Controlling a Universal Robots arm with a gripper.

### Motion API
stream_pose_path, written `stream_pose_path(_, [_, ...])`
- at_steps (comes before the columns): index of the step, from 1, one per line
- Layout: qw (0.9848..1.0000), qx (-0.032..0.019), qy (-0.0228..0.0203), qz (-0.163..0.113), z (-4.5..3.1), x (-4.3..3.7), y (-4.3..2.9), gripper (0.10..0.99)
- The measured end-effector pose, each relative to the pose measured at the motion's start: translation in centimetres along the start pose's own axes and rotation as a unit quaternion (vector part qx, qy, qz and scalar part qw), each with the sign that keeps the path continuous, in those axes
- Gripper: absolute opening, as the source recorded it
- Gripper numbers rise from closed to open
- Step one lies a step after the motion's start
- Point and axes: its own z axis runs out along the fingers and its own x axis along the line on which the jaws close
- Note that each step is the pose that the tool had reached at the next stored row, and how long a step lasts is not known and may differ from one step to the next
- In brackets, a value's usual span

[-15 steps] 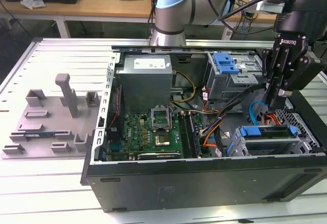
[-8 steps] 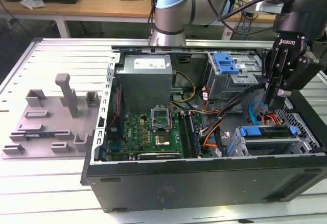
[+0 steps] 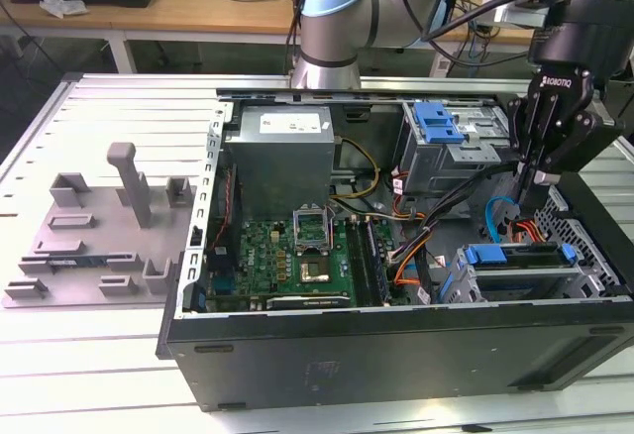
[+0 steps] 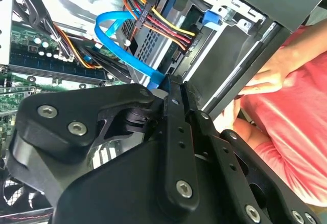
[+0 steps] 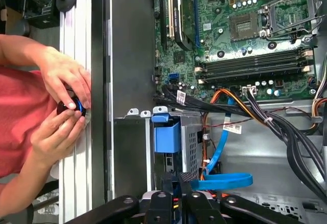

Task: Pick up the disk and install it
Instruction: 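Insert the second disk wire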

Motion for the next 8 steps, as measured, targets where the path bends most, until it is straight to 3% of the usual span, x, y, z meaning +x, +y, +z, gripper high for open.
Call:
stream_pose_path(2, [1.0000, 0.0035, -0.0003, 0.002, 0.12, -0.01, -0.01, 0.161])
stream_pose_path(5, [0.9997, 0.0209, -0.0078, 0.010, 0.25, 0.14, 0.00, 0.161])
stream_pose_path(7, [0.9995, 0.0279, -0.0103, 0.014, 0.32, 0.19, 0.06, 0.161])
stream_pose_path(8, [0.9992, 0.0327, -0.0136, 0.016, 0.35, 0.22, 0.17, 0.161])
